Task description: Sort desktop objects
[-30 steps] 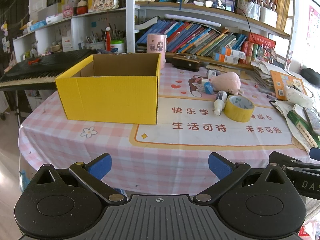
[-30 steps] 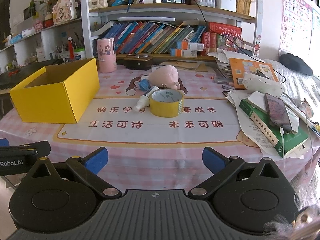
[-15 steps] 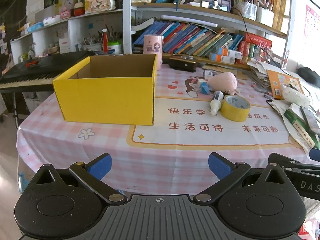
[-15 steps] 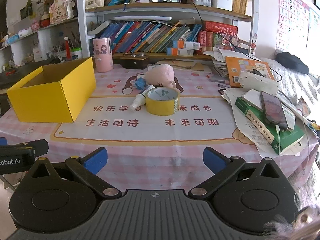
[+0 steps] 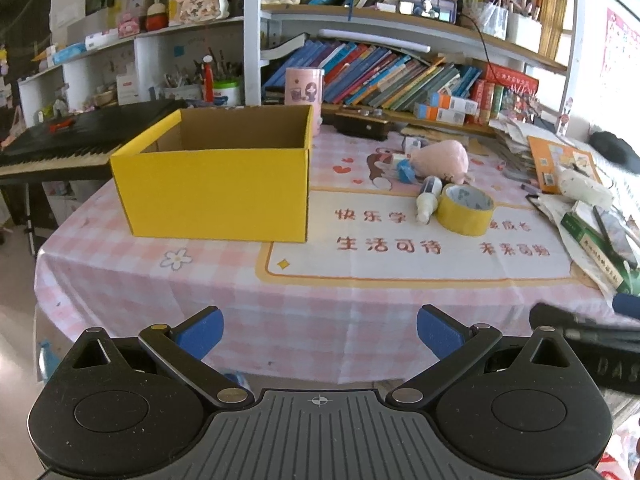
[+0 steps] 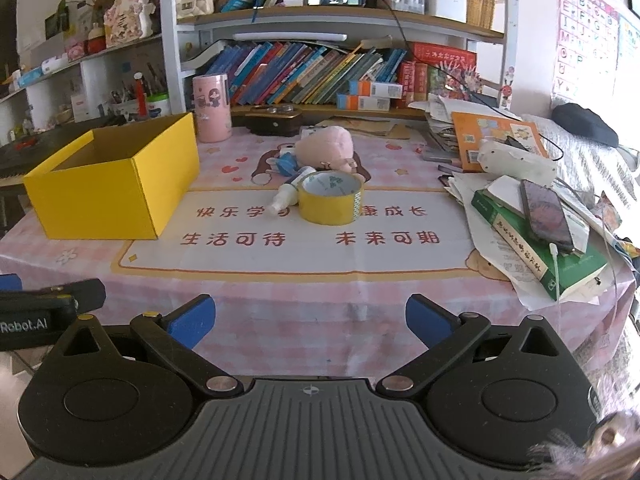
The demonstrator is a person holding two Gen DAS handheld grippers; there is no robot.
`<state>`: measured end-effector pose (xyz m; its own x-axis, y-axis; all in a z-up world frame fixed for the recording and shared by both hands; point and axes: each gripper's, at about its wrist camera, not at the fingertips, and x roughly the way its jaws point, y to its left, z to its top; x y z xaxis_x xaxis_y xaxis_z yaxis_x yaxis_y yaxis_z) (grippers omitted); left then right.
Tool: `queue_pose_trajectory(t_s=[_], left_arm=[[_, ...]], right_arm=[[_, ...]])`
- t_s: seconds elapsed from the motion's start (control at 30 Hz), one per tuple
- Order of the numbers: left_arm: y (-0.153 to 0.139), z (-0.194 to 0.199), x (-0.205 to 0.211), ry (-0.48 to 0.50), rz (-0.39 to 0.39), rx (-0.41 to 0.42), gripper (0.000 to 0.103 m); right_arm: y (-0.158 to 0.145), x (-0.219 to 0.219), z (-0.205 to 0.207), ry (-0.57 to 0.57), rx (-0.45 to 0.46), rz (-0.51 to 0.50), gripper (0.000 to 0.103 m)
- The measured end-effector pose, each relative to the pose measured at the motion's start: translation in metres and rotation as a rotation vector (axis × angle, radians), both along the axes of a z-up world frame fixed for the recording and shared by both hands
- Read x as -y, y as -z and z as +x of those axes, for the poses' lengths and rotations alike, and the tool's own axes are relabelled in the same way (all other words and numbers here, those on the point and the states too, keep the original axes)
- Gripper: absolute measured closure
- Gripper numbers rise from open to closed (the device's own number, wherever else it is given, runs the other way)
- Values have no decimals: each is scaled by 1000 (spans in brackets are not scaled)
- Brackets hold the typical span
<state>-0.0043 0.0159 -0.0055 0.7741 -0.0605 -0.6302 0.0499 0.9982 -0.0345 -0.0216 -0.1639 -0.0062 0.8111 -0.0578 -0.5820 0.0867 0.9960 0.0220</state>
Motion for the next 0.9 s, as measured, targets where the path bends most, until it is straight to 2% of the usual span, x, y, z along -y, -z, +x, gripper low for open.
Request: queue_pose_trajectory(t_s=[0.13,0.2,0.37,0.5,0.63,0.9], left_arm=[[-3,-9,1,43,34,13,0],[-6,-9,-2,32,34,30,0],[-6,-4,-8,6,5,27,0],[-7,-5,-9,2,-13,41,0],[-8,-6,-12,0,-47,59,0],[-2,-9,-14,-17,-30,17,0]], right_arm=[[-10,-6,5,11,24,-18,1],[-13,-11,9,-3,20,-35,1],[-18,-21,10,-38,19,-107,2],[-22,-20,10,-42,27,-126,2],[-23,-20,9,-53,32,-131,2],[-13,-20,10,-65,-22,-87,1]])
